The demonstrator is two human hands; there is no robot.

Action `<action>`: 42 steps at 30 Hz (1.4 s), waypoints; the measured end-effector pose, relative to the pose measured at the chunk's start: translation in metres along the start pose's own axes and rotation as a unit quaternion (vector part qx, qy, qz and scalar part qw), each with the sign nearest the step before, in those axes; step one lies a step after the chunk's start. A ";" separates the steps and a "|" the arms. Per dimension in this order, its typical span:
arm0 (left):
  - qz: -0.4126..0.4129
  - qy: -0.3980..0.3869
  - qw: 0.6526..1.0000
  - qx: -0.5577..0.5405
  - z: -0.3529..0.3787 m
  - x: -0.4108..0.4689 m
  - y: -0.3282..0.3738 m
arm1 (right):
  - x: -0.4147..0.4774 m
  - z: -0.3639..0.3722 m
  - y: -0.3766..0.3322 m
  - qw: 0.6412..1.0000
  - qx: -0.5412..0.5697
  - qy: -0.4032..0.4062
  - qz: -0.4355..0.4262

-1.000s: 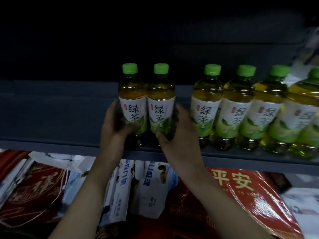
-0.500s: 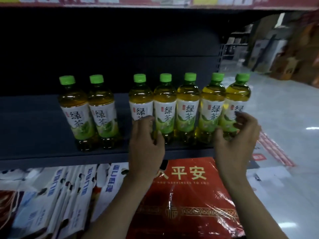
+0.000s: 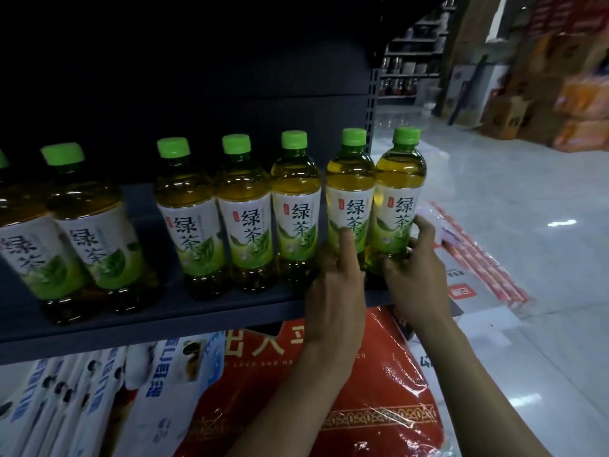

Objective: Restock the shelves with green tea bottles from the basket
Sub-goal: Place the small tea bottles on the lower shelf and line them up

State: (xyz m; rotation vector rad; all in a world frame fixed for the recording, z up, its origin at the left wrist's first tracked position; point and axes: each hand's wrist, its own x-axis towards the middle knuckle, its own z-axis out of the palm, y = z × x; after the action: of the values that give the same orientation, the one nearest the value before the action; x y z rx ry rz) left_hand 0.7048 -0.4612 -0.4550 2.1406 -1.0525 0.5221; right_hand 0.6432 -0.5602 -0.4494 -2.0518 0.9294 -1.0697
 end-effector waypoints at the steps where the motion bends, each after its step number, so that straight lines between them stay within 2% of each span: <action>1: -0.004 0.007 1.000 0.004 0.003 0.003 0.000 | 0.002 0.003 0.001 1.000 -0.006 0.003 -0.006; 8: -0.026 0.003 1.000 -0.003 0.015 0.014 0.000 | 0.016 0.012 0.003 1.000 -0.008 -0.011 0.010; 12: -0.033 -0.028 0.996 -0.076 0.004 0.007 0.000 | 0.013 0.007 -0.006 1.000 0.013 0.013 0.019; 16: -0.031 0.051 0.993 -0.098 -0.037 -0.009 -0.018 | -0.006 0.006 -0.035 0.991 0.004 0.129 -0.027; 19: -0.094 0.142 0.979 -0.112 -0.067 -0.012 -0.051 | -0.029 0.015 -0.059 0.992 0.033 0.092 -0.078; 21: -0.133 0.158 0.972 -0.109 -0.080 -0.013 -0.074 | -0.044 0.027 -0.072 0.992 0.033 0.039 -0.112; 23: -0.150 0.136 0.974 -0.101 -0.087 -0.014 -0.090 | -0.051 0.041 -0.080 0.992 0.015 -0.006 -0.129; 25: -0.139 0.104 0.982 -0.077 -0.088 -0.015 -0.095 | -0.051 0.053 -0.088 0.994 -0.007 -0.036 -0.105; 30: -0.095 0.046 0.994 -0.022 -0.077 -0.009 -0.098 | -0.041 0.065 -0.098 0.997 -0.061 -0.014 -0.053; 36: -0.093 0.051 0.994 0.014 -0.062 -0.001 -0.102 | -0.033 0.072 -0.094 0.994 -0.107 0.003 -0.035; 42: -0.105 0.065 0.992 0.003 -0.053 0.009 -0.103 | -0.025 0.083 -0.090 0.991 -0.130 0.004 -0.029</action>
State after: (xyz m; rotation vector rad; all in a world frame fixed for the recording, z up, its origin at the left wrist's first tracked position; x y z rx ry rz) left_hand 0.7907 -0.3829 -0.4548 2.1603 -0.7454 0.5552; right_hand 0.7302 -0.4739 -0.4278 -2.2987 1.0659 -1.0314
